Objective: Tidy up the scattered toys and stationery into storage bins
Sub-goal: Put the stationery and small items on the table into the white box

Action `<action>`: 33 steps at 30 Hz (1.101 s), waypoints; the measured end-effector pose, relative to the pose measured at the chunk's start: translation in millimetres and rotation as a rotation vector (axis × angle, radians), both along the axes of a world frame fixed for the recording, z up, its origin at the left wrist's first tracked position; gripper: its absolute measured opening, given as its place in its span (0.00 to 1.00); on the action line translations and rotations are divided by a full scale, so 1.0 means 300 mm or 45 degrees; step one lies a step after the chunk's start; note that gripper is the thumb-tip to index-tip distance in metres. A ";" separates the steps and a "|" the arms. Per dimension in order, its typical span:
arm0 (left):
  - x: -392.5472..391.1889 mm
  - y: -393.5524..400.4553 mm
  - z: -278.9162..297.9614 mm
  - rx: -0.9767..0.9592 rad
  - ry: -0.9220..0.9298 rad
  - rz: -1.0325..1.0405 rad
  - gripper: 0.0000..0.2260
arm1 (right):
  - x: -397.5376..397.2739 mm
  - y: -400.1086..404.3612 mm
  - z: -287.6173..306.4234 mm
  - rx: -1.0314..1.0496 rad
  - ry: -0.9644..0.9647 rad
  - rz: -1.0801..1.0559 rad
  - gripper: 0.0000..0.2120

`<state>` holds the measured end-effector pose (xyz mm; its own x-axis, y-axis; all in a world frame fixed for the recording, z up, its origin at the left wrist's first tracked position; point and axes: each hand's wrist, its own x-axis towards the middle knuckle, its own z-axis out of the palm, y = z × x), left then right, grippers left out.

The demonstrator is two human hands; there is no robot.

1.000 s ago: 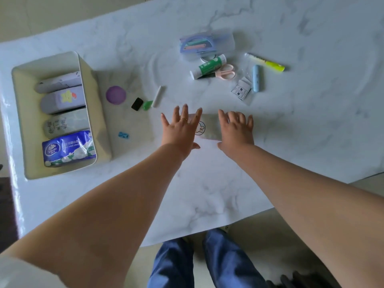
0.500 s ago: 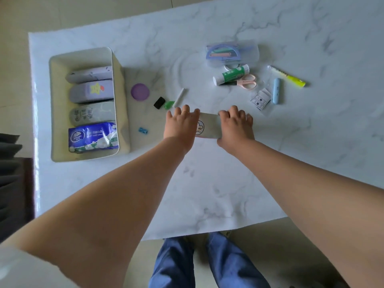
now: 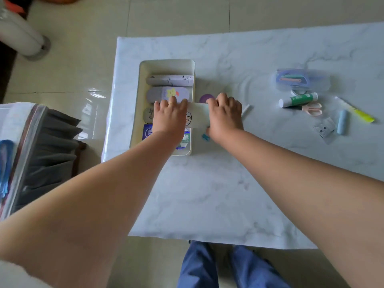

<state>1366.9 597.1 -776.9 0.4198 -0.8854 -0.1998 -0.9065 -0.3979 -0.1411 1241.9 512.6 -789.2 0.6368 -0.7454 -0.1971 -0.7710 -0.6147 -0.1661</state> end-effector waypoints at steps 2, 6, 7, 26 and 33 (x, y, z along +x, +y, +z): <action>0.073 0.041 0.003 0.009 0.007 0.039 0.31 | 0.083 0.034 -0.002 -0.020 -0.009 0.026 0.28; 0.218 0.093 -0.021 0.040 -0.004 0.082 0.35 | 0.241 0.092 -0.012 -0.033 0.001 0.050 0.27; 0.250 0.097 -0.027 0.047 -0.003 0.085 0.36 | 0.275 0.100 -0.019 -0.037 0.010 0.051 0.28; 0.401 0.079 -0.246 0.225 -0.018 -0.064 0.41 | 0.463 0.066 -0.208 0.009 0.207 0.088 0.32; 0.376 -0.016 -0.188 0.358 0.196 0.076 0.42 | 0.423 -0.008 -0.163 0.293 0.105 0.266 0.51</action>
